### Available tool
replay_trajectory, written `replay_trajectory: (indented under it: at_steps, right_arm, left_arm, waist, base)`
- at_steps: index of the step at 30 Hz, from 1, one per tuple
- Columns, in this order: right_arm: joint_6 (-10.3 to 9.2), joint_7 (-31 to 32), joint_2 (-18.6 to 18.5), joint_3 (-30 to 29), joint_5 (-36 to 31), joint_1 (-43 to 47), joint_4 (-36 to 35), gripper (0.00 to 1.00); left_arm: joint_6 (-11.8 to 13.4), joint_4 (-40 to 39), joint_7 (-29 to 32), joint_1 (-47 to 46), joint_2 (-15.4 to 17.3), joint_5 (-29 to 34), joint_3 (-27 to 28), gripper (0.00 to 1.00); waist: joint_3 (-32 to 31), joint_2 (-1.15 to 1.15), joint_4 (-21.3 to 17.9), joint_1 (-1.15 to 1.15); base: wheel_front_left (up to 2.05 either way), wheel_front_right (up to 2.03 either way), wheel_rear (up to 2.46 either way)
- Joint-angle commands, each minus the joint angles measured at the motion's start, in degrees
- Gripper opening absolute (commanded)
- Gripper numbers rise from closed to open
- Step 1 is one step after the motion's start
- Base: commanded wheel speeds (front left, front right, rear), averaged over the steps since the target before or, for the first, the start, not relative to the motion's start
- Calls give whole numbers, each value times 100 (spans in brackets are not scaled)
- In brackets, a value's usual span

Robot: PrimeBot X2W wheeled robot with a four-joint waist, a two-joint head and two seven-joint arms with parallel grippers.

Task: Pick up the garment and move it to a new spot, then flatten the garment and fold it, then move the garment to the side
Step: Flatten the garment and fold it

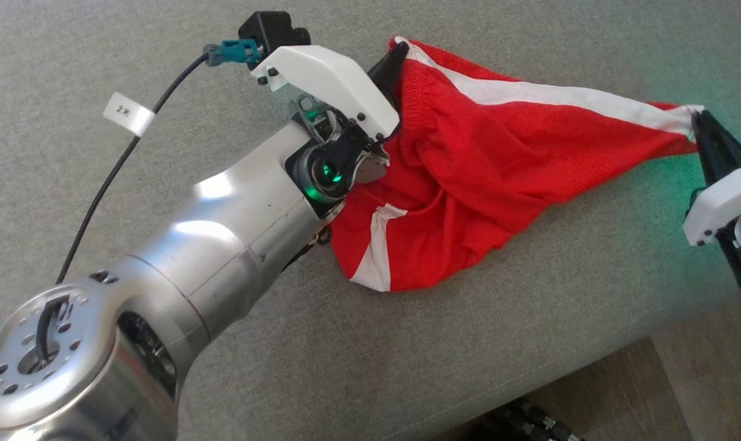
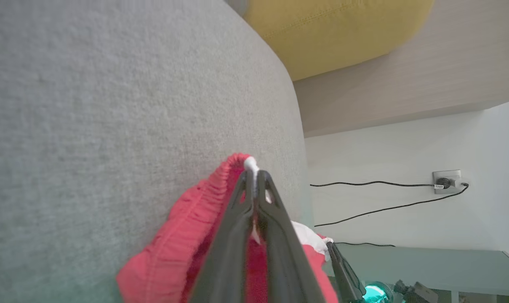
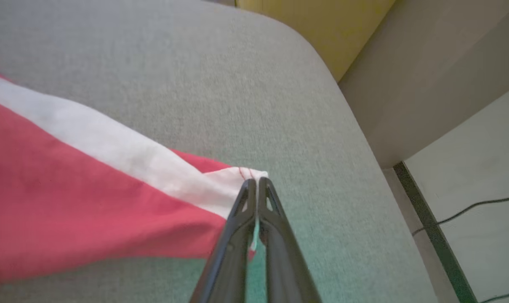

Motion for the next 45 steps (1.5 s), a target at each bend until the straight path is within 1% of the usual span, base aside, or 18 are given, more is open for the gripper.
replay_trajectory:
  at_steps: [1, 4, 6, 8, 10, 11, 14, 16, 18, 21, 25, 28, 32, 35, 37, 38, 41, 45]
  right_arm:
    - [37, -174, -148, 25, 67, -69, -94, 0]
    - [37, -302, -169, -17, 245, -104, -117, 0]
    - [37, -364, -234, -23, 389, -143, -210, 0]
    - [37, -398, -278, -21, 553, -232, -366, 0]
    - [37, -395, -297, -7, 708, -366, -570, 0]
    - [37, -395, -297, -7, 708, -366, -570, 0]
    - [37, -469, -276, -59, 839, -688, -854, 0]
    - [37, -524, -189, -101, 852, -991, -966, 0]
    - [37, -572, -68, -145, 827, -1355, -996, 0]
    - [37, -682, 101, -398, 798, -2008, -924, 0]
    - [37, -788, 96, -987, 570, -2812, -951, 0]
    - [37, -804, 51, -1126, 411, -2981, -1129, 0]
    - [37, -806, 19, -979, 473, -2495, -1382, 0]
    - [37, -751, -60, -890, 608, -1767, -1535, 0]
    - [37, -654, -98, -897, 722, -1133, -1657, 0]
    - [37, -595, -106, -912, 778, -790, -1743, 0]
    - [37, -440, -121, -1035, 845, 266, -2042, 0]
    - [37, -218, -77, -1412, 811, 1585, -2486, 0]
  left_arm:
    - [-70, -37, -140, -288, 9, 128, 78, 0]
    - [-265, 22, -331, -317, 9, 227, 76, 0]
    - [-420, 11, -427, -373, 9, 279, 76, 0]
    - [-519, 73, -543, -448, 9, 319, 80, 0]
    - [-581, 217, -667, -567, 9, 432, 84, 0]
    - [-581, 217, -667, -567, 9, 432, 84, 0]
    - [-630, 476, -854, -843, 38, 658, 157, 0]
    - [-641, 447, -933, -1055, 178, 830, 245, 0]
    - [-644, 338, -1114, -1294, 386, 1096, 319, 0]
    - [-645, 191, -1369, -1668, 715, 1474, 460, 0]
    - [-646, -204, -1629, -2202, 1040, 1926, 864, 0]
    - [-646, -570, -1679, -2182, 1223, 2155, 1092, 0]
    - [-646, -1256, -1694, -1361, 1465, 2238, 1144, 0]
    - [-646, -1632, -1698, -501, 1591, 2391, 970, 0]
    - [-646, -1836, -1700, 139, 1583, 2563, 902, 0]
    - [-647, -1924, -1700, 457, 1576, 2699, 863, 0]
    - [-647, -2089, -1701, 1473, 1569, 3154, 997, 0]
    - [-647, -2196, -1701, 2920, 1515, 3869, 1281, 0]
  waist:
    - [-94, 0, 36, -1]
    - [-332, 0, 136, -1]
    - [-535, 0, 235, -1]
    - [-767, 0, 324, -1]
    - [-1002, 0, 399, -1]
    - [-1002, 0, 399, -1]
    - [-1262, 0, 495, -1]
    - [-1355, 0, 550, -1]
    - [-1375, 0, 621, -1]
    - [-1332, 0, 764, -1]
    - [-1107, 0, 1057, -1]
    - [-978, 0, 1265, -1]
    - [-898, 0, 1473, -1]
    - [-858, 0, 1610, -1]
    - [-869, 0, 1698, -1]
    - [-884, 0, 1728, -1]
    - [-997, 0, 1738, -1]
    - [-1252, 0, 1645, -1]
  base:
    - [0, 0, 0]
    - [0, 0, 0]
    - [0, 0, 0]
    - [0, 0, 0]
    - [0, 0, 0]
    - [0, 0, 0]
    - [0, 0, 0]
    - [0, 0, 0]
    - [0, 0, 0]
    - [0, 0, 0]
    - [0, 0, 0]
    - [0, 0, 0]
    - [0, 0, 0]
    - [0, 0, 0]
    - [0, 0, 0]
    - [0, 0, 0]
    - [0, 0, 0]
    - [0, 0, 0]
